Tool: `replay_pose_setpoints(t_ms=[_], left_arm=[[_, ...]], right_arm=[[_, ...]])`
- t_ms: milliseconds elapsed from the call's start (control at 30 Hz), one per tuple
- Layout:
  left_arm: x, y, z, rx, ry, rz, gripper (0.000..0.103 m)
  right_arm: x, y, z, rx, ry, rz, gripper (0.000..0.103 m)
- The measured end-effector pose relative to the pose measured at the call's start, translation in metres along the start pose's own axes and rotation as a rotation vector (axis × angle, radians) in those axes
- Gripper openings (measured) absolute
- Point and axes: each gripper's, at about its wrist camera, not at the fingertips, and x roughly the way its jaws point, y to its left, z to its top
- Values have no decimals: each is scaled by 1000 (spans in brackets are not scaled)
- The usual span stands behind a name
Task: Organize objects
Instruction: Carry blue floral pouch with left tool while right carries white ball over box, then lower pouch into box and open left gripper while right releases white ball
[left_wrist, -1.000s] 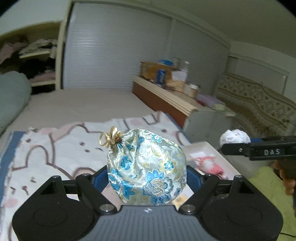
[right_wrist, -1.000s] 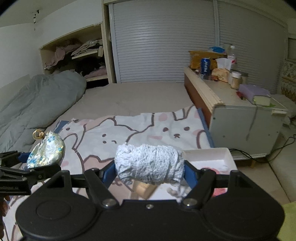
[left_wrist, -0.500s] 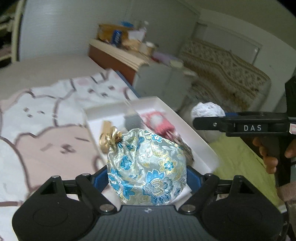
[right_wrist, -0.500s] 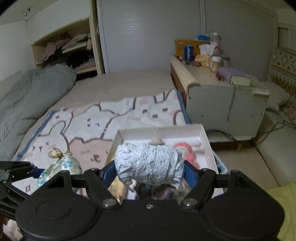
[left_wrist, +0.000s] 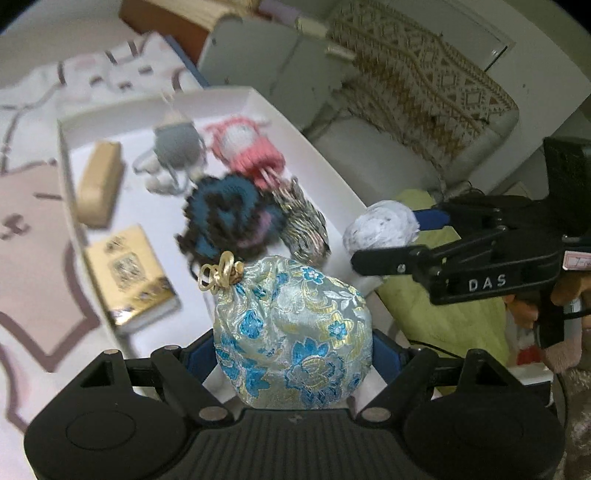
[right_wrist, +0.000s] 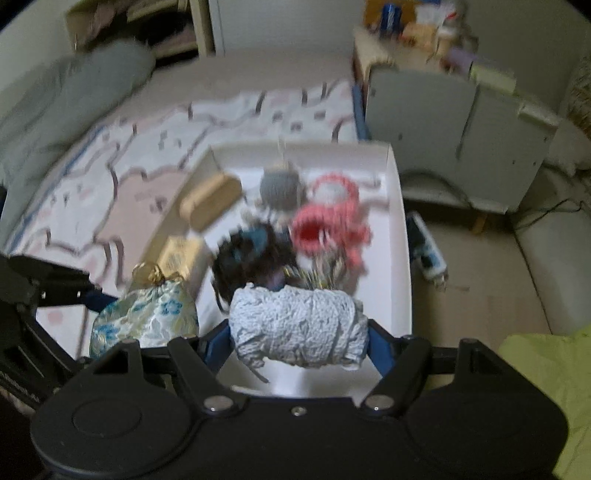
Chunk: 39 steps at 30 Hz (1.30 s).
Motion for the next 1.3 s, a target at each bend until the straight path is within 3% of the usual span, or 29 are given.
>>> replay_pose_setpoints(t_ms=[100,267,433,533,733,967,1033,1133,1300], left_arm=[[16,7,8,-46,30,-14,84],[38,20,18,-90,69,-4,84],[52,34,27,-115,53,42,84],[54,39,35,-118,19,69,84],[51,43,42,-85,-10,99,84],[45,22,22,93,43,108,85],[43,18,16,120,41,121,86],[39,13,14,129,27,143,99],[25,9,16,127,-1,160,100]], right_arm=[[10,-5,0,-13,68,48,75],[31,-7,2,-62,151,51,75],[52,-12,1,-64,194,41,75],[59,-17,0,-57,189,18,75],[60,-24,10,-3,83,-30,75],[58,-21,8,-42,120,-35,76],[55,-23,6,-18,135,-32,80],[48,-26,4,28,120,-32,92],[35,-28,5,76,87,-39,95]])
